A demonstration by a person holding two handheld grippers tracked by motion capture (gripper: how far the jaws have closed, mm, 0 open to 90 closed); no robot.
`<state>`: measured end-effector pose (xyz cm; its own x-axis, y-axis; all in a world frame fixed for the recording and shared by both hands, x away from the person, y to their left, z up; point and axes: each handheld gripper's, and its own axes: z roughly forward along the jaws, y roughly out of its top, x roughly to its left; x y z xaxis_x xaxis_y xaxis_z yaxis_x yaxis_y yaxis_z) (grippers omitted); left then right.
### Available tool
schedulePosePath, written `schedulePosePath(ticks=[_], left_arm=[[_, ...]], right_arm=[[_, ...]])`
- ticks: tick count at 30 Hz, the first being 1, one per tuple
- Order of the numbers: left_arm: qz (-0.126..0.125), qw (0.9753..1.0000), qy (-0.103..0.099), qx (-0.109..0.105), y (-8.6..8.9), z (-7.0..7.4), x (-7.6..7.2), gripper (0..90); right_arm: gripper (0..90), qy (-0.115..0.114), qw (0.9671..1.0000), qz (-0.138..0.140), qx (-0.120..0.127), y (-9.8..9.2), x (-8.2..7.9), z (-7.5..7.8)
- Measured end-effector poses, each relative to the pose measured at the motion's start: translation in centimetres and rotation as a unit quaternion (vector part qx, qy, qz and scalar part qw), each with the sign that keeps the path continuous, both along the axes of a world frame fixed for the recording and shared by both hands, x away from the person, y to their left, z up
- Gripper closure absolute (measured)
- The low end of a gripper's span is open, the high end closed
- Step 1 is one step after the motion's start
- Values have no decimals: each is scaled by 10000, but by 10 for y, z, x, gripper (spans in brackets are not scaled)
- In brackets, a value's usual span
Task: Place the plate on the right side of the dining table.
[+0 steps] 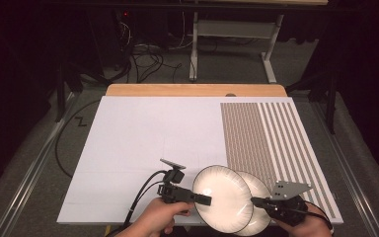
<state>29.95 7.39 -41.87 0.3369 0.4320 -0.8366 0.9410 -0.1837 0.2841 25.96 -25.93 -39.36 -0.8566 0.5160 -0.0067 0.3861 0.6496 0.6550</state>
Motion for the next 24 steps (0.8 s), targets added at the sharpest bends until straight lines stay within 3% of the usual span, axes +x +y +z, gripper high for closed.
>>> schedulePosePath(ticks=[11, 17, 24], left_arm=[[51, 9999, -22, 139, 0, 2, -1, 611], [82, 9998, -41, 173, 2, 0, -2, 630], [134, 9996, -92, 244, 4, -1, -2, 665]], right_arm=[[900, -44, 10000, 42, 4, -1, 0, 1], [900, -122, 9996, -32, 255, -7, 0, 8], [873, -349, 9975, -328, 526, -18, 2, 14]])
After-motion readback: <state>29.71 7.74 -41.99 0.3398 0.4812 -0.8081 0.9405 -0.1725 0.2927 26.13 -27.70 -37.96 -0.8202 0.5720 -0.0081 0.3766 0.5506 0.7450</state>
